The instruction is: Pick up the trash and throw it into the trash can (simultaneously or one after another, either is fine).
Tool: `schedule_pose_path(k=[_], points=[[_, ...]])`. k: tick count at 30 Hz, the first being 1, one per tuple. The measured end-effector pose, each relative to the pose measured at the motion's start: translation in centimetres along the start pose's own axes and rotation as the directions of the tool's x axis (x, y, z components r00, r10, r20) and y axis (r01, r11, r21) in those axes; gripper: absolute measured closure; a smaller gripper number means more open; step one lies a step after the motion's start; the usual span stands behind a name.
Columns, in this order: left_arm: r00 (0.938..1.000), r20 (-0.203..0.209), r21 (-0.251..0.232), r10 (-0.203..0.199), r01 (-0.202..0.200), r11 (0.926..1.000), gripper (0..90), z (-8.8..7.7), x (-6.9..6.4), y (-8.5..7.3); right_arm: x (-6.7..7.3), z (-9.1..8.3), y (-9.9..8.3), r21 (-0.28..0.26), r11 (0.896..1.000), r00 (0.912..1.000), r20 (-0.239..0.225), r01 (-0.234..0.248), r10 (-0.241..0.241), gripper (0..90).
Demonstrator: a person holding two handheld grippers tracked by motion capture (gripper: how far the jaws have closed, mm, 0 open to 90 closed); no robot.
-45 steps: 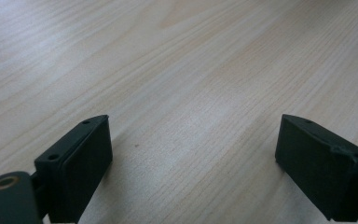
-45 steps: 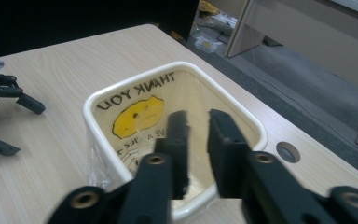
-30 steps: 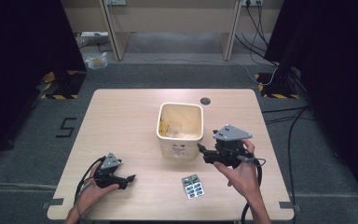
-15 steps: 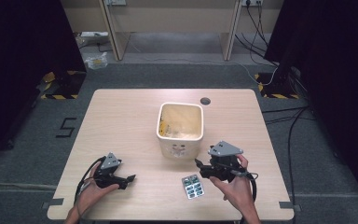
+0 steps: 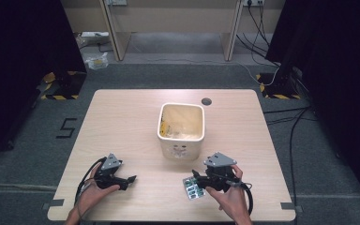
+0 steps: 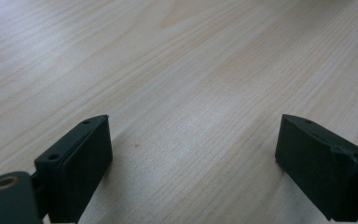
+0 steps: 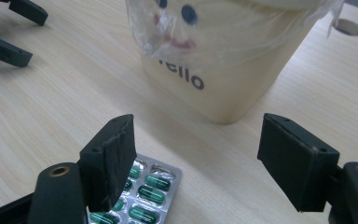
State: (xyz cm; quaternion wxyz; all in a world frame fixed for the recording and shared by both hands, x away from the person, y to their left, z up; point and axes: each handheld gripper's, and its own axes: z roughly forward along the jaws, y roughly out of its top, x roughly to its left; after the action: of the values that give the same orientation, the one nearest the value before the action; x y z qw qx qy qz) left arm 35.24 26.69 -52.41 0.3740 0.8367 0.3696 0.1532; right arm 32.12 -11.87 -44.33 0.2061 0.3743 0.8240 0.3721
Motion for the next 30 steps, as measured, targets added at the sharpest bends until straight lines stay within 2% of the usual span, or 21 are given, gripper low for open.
schedule_pose_path(k=[5,10,15,21,30], points=[[1.0000,0.000,0.002,0.002,-0.002,1.0000,9.8,0.0,0.0,0.0,0.8,1.4,-1.4,0.025,0.999,0.9995,-0.017,-0.026,0.027,25.9],[1.0000,0.000,0.002,0.000,0.000,1.0000,9.8,0.0,0.0,0.0,1.0,1.9,-2.2,0.031,0.999,0.9989,-0.017,-0.044,0.044,24.7],[1.0000,0.000,0.002,0.001,-0.001,1.0000,9.8,0.0,0.0,0.0,1.9,2.6,-3.1,0.037,0.998,0.9982,-0.023,-0.054,0.055,22.9],[1.0000,0.001,0.002,0.001,-0.001,1.0000,9.8,0.0,0.0,0.0,2.9,3.6,-4.1,0.056,0.997,0.9978,-0.047,-0.044,0.047,21.7],[1.0000,0.000,0.002,0.001,-0.001,1.0000,9.9,0.0,0.0,0.0,3.4,4.5,-4.6,0.095,0.995,0.9994,-0.024,-0.020,0.023,21.0]])
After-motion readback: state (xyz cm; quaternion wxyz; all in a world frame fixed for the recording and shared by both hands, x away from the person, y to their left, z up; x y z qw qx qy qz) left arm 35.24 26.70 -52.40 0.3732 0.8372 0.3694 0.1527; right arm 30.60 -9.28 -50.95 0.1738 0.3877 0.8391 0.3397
